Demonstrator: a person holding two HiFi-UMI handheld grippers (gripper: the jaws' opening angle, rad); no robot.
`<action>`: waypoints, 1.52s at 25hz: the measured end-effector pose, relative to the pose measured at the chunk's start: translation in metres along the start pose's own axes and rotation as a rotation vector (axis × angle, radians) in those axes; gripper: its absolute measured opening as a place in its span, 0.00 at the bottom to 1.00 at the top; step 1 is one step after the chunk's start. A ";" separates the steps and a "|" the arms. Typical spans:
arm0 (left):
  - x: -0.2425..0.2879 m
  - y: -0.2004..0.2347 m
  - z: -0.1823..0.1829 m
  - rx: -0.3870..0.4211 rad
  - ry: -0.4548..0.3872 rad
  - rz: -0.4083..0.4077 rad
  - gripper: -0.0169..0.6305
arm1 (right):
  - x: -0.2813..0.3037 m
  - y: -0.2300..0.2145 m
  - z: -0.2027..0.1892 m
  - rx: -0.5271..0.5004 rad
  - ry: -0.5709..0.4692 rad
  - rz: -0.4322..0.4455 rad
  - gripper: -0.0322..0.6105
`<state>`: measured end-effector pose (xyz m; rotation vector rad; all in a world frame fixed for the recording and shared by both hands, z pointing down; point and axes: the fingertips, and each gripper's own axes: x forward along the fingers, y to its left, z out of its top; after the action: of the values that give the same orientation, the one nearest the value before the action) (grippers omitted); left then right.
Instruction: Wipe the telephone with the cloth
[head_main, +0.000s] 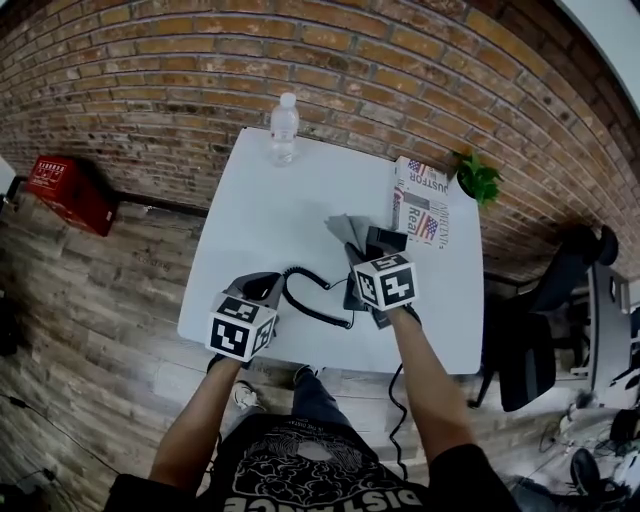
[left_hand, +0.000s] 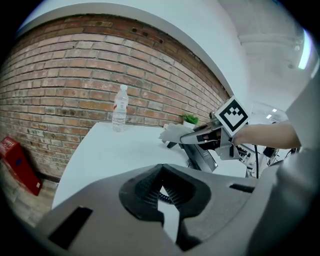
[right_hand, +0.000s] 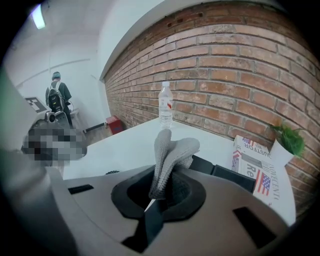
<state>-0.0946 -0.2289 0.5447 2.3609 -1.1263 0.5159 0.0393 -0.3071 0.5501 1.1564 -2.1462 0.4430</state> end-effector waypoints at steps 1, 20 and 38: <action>-0.001 -0.001 0.000 0.003 -0.001 -0.002 0.04 | -0.001 0.001 -0.003 0.002 0.003 0.001 0.07; -0.024 -0.007 -0.011 0.027 -0.005 -0.019 0.04 | -0.015 0.032 -0.043 0.062 0.052 0.007 0.07; -0.044 -0.014 -0.021 0.061 -0.012 -0.043 0.04 | -0.029 0.062 -0.086 0.138 0.072 0.004 0.07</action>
<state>-0.1119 -0.1820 0.5353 2.4381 -1.0768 0.5283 0.0323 -0.2066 0.5940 1.1929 -2.0837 0.6340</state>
